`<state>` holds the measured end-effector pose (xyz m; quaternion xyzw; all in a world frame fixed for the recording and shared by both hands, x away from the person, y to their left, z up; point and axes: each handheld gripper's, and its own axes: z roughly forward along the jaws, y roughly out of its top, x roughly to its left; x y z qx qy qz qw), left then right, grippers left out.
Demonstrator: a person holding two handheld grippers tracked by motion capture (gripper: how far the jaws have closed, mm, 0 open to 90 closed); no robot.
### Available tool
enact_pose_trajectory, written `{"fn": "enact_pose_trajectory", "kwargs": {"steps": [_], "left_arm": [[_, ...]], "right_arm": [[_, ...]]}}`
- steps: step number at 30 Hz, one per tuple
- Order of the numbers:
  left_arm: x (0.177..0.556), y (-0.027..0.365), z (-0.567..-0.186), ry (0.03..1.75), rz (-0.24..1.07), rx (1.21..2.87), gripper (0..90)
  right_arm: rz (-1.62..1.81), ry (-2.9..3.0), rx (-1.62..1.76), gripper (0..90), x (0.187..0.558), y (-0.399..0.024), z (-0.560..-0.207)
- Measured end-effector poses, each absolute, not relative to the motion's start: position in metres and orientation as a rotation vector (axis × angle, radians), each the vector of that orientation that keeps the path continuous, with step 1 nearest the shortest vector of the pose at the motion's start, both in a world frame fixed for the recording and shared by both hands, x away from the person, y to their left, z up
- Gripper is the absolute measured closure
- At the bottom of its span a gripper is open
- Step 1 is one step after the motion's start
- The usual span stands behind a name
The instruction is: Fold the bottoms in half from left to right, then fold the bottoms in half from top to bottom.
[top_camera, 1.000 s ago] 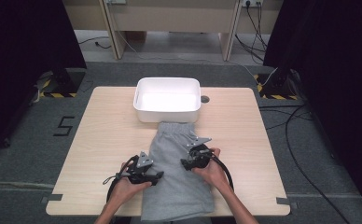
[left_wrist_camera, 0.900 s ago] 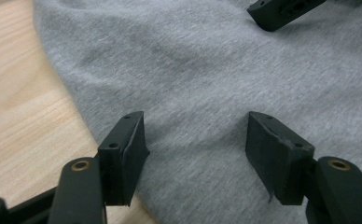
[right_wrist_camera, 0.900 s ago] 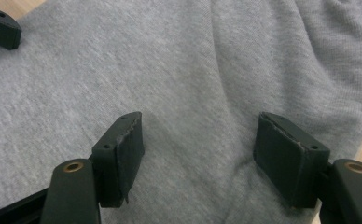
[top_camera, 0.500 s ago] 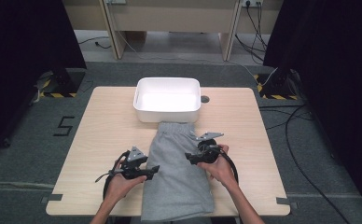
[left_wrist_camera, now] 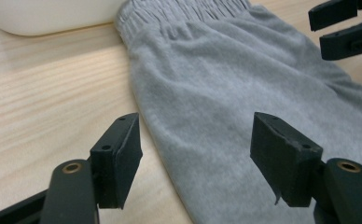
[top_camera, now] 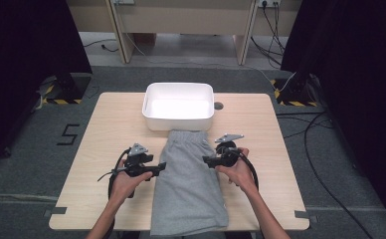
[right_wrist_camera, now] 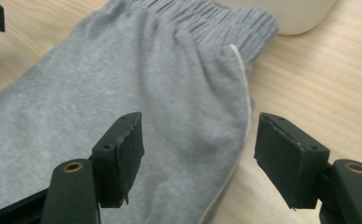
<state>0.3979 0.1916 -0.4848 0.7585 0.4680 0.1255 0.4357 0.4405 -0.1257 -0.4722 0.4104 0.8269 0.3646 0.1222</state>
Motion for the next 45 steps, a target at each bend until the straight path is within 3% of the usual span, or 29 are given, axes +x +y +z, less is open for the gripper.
{"fn": "enact_pose_trajectory", "kwargs": {"steps": [14, 35, 41, 45], "left_arm": [[0.445, 0.184, -0.488, 1.223, 0.312, 1.903, 31.6], [0.491, 0.166, -0.508, 1.339, 0.310, 1.913, 33.5], [0.493, 0.161, -0.509, 1.319, 0.303, 1.930, 37.3], [0.492, 0.160, -0.510, 1.282, 0.315, 1.945, 45.9]], "right_arm": [[1.058, 2.399, 1.193, 33.2, 0.460, -0.127, -0.462], [1.017, 2.445, 1.260, 33.9, 0.501, -0.097, -0.492], [0.983, 2.470, 1.250, 35.7, 0.505, -0.093, -0.502], [0.978, 2.460, 1.237, 45.0, 0.504, -0.095, -0.502]]}}
